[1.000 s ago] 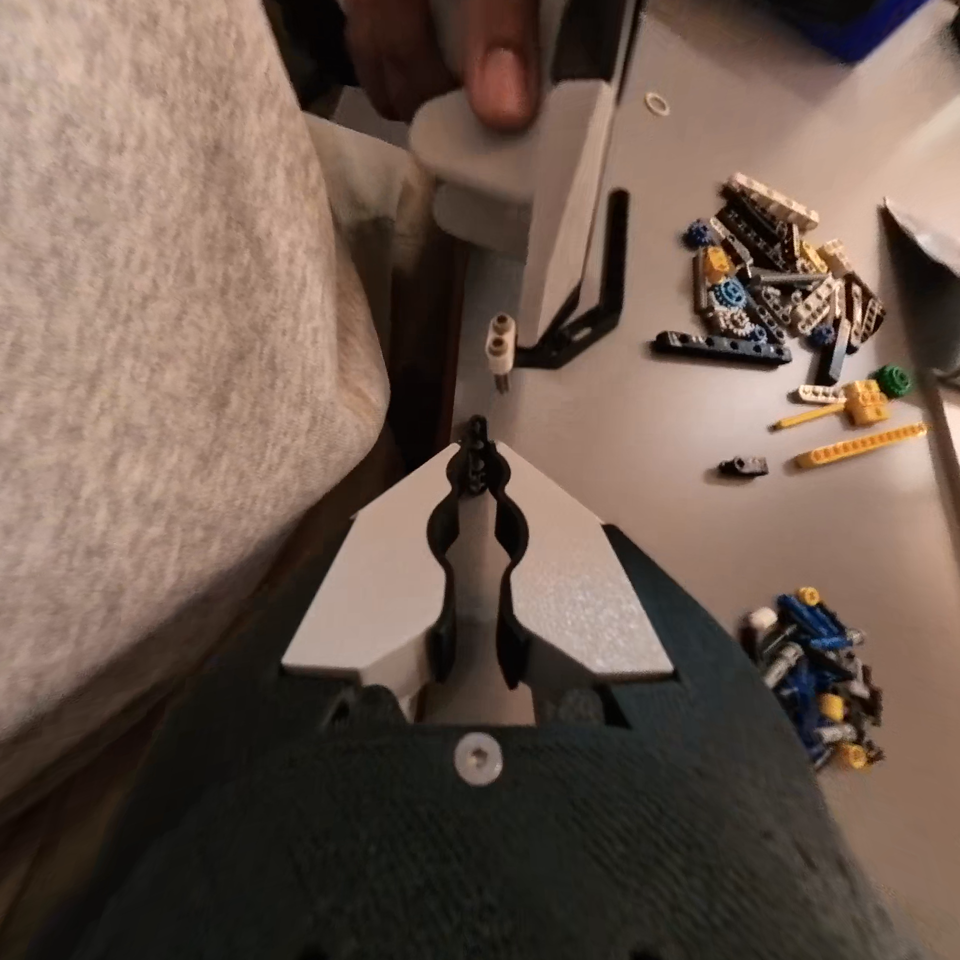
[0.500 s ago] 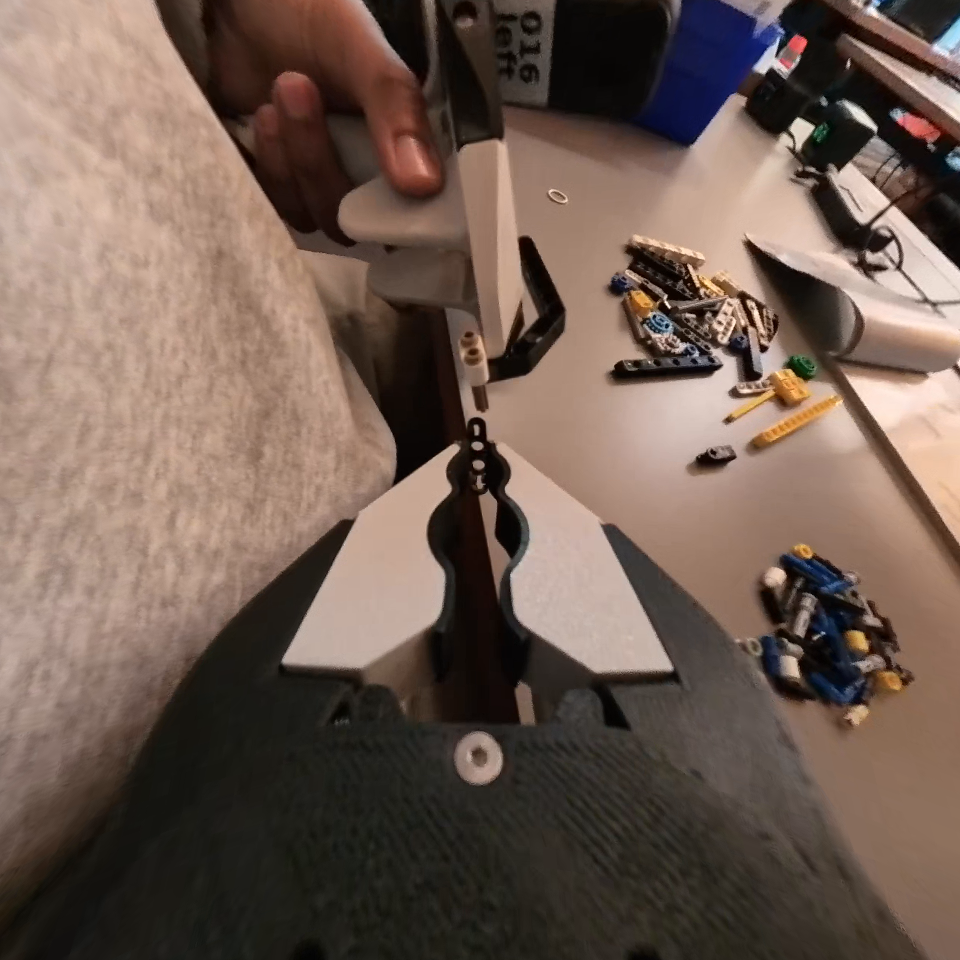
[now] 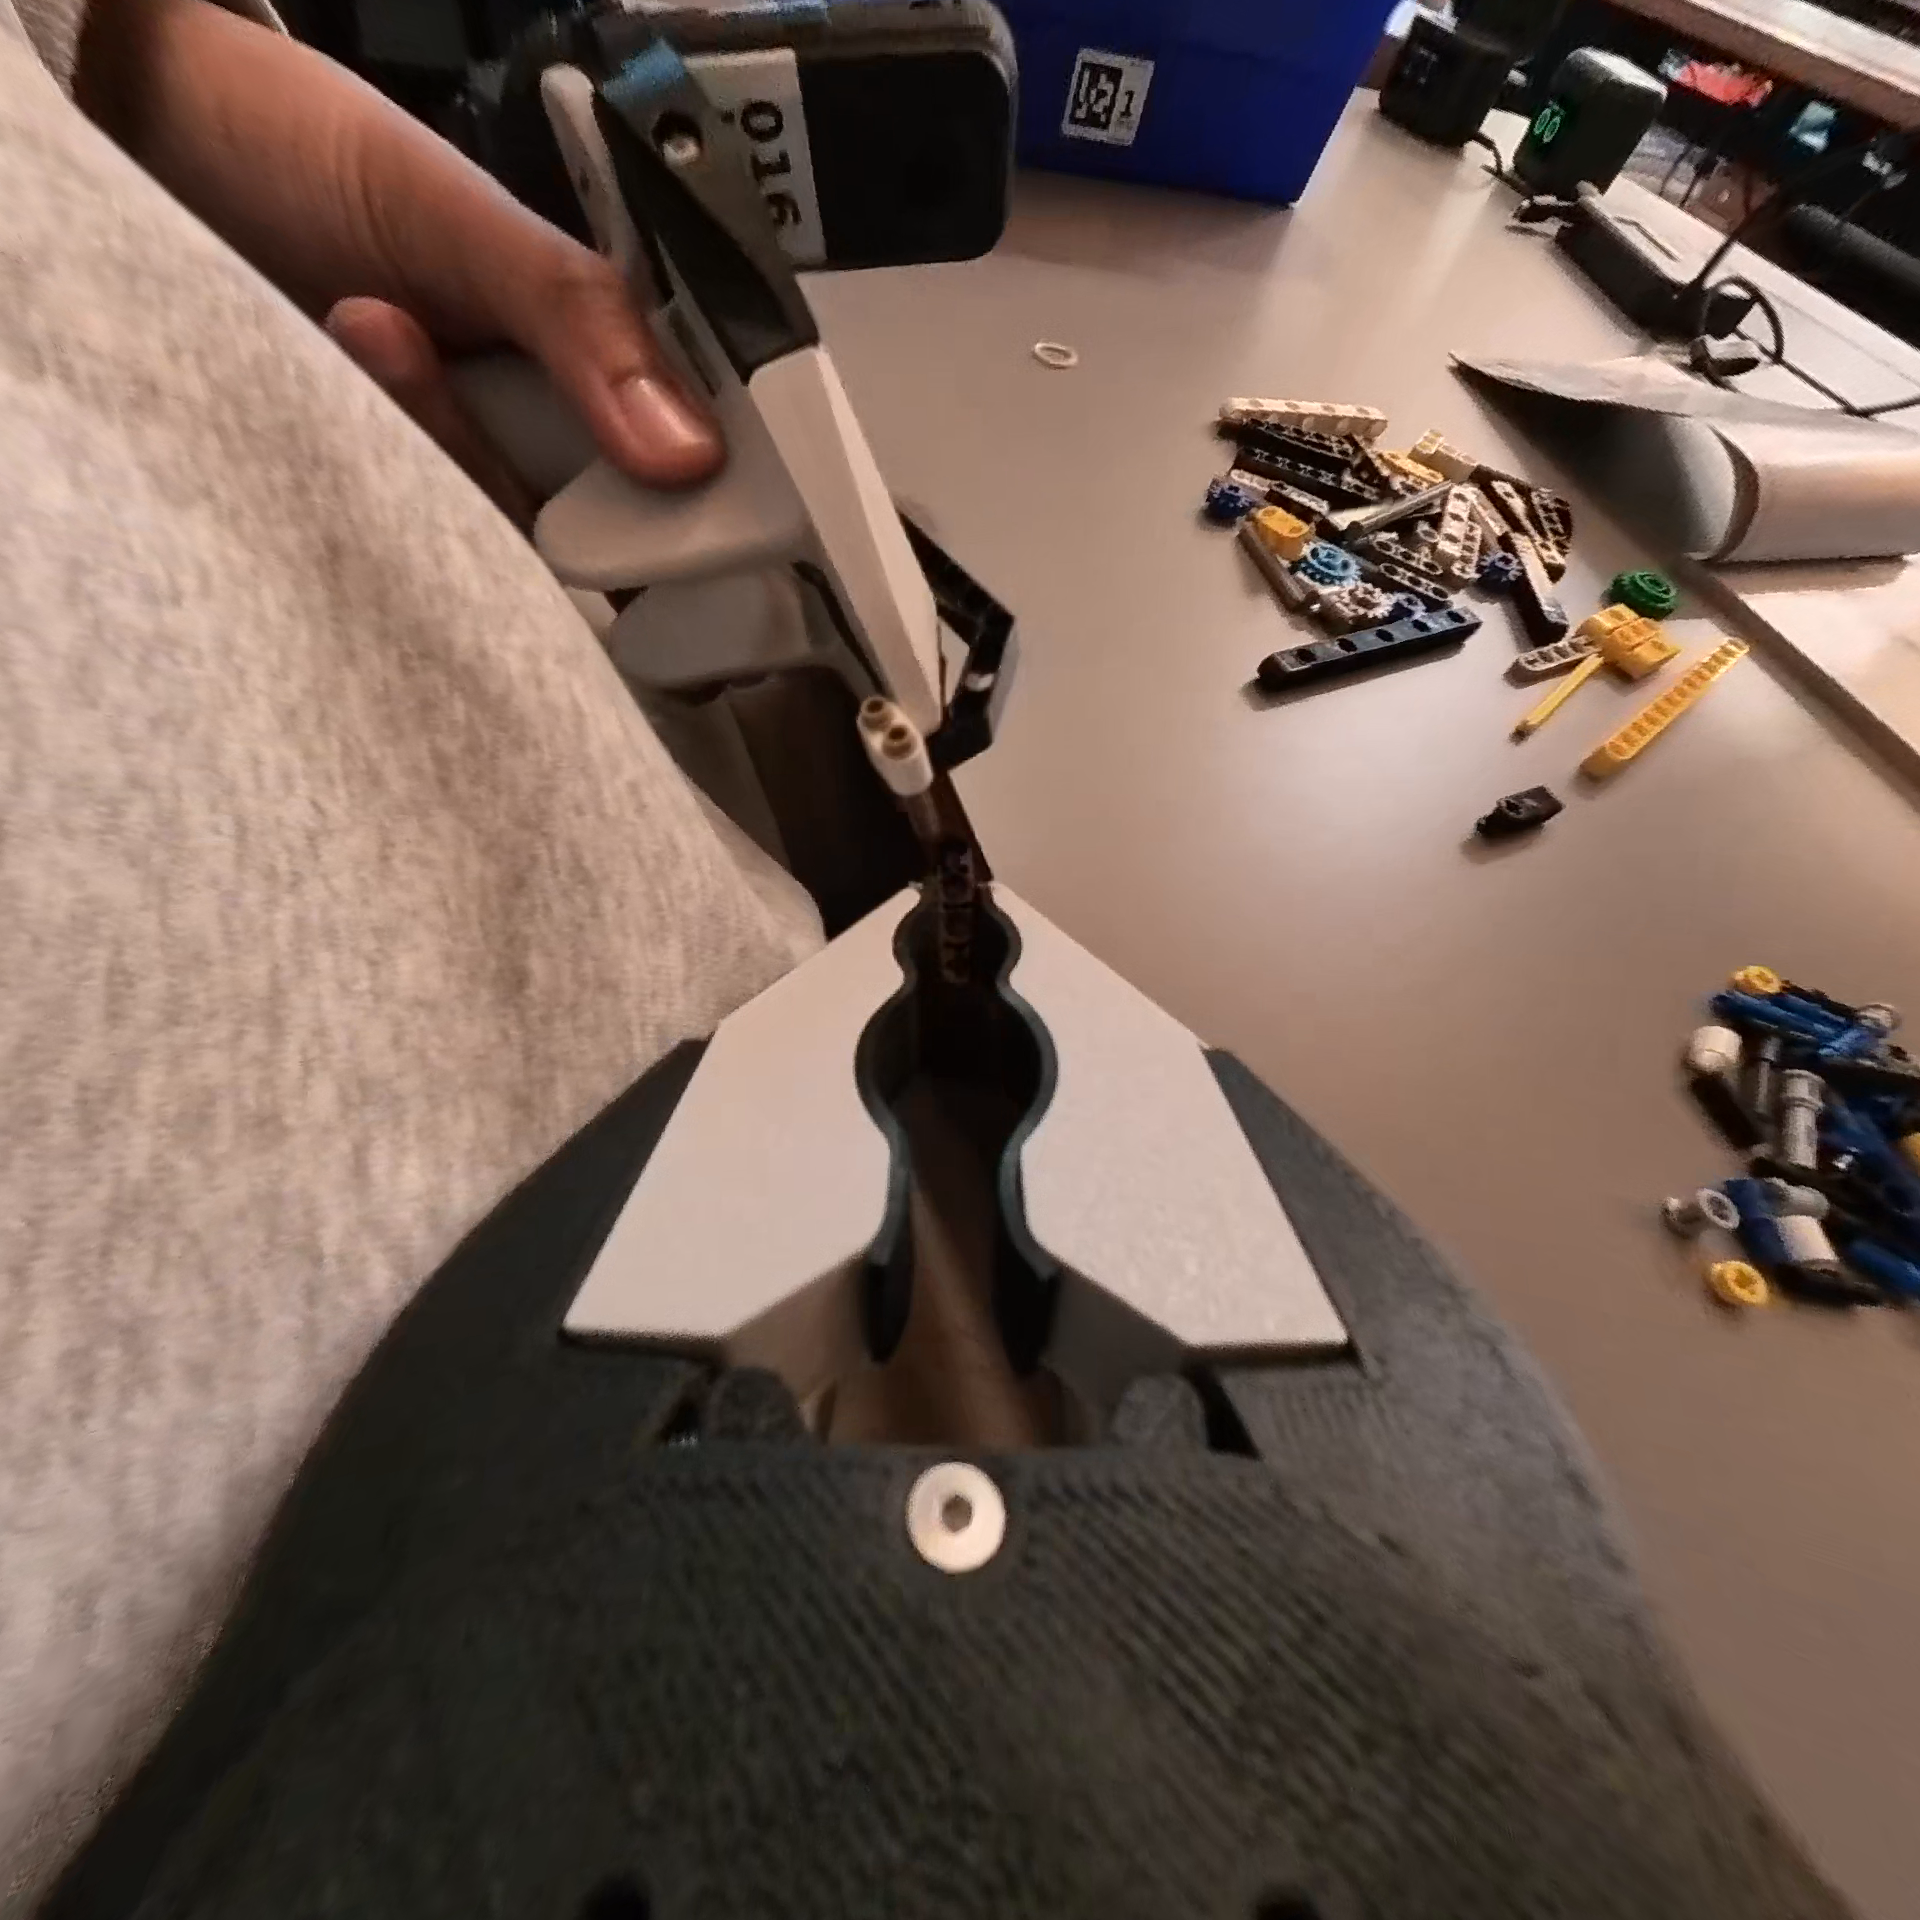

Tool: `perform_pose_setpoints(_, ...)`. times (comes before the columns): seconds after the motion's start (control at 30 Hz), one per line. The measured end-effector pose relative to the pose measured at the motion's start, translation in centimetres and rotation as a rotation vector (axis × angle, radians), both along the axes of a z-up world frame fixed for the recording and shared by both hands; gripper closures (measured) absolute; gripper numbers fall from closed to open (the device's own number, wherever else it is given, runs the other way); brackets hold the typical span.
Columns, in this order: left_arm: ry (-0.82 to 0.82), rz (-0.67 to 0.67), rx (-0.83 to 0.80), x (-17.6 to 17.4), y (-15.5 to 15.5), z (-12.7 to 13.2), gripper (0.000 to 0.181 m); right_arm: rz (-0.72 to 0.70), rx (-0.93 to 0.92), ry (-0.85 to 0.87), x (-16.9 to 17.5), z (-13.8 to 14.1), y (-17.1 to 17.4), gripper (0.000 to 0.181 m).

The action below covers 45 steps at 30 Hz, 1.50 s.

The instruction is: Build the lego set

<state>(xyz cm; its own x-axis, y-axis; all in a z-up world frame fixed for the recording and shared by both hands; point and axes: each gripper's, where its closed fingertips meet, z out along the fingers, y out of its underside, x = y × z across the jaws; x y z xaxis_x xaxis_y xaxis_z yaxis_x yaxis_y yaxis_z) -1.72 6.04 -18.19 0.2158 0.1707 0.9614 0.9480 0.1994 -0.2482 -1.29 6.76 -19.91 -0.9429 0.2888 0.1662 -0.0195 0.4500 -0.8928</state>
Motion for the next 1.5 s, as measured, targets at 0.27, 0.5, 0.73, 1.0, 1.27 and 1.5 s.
perform_pose_setpoints(0.27, -0.019, 0.003, 0.032, 0.2, -0.3, 0.0, 0.176, 0.055, -0.077, 0.017, 0.4, 0.6, -0.4, 0.177)
perform_pose_setpoints(0.5, 0.012, -0.057, -0.005, 0.9, -0.3, 0.1, 0.176, 0.13, -0.091, 0.031, 1.0, 0.9, -0.3, 0.177)
perform_pose_setpoints(0.73, 0.059, -0.161, -0.018, 1.2, 0.5, 1.1, 0.176, 0.159, -0.112, 0.088, 0.6, 2.0, 0.0, 0.177)
perform_pose_setpoints(1.0, 0.102, -0.165, 0.035, 0.6, 0.7, 2.7, 0.176, 0.165, -0.14, 0.116, -0.3, 3.5, 0.7, 0.177)
perform_pose_setpoints(1.27, 0.396, -0.146, -0.042, -4.4, 0.5, 5.4, 0.177, 0.118, 0.086, 0.273, -5.2, 3.4, 1.8, 0.177)
perform_pose_setpoints(1.5, 0.629, -0.309, -0.312, -5.7, 1.1, 2.8, 0.176, 0.162, 0.453, 0.652, -8.7, -0.6, 3.0, 0.177)
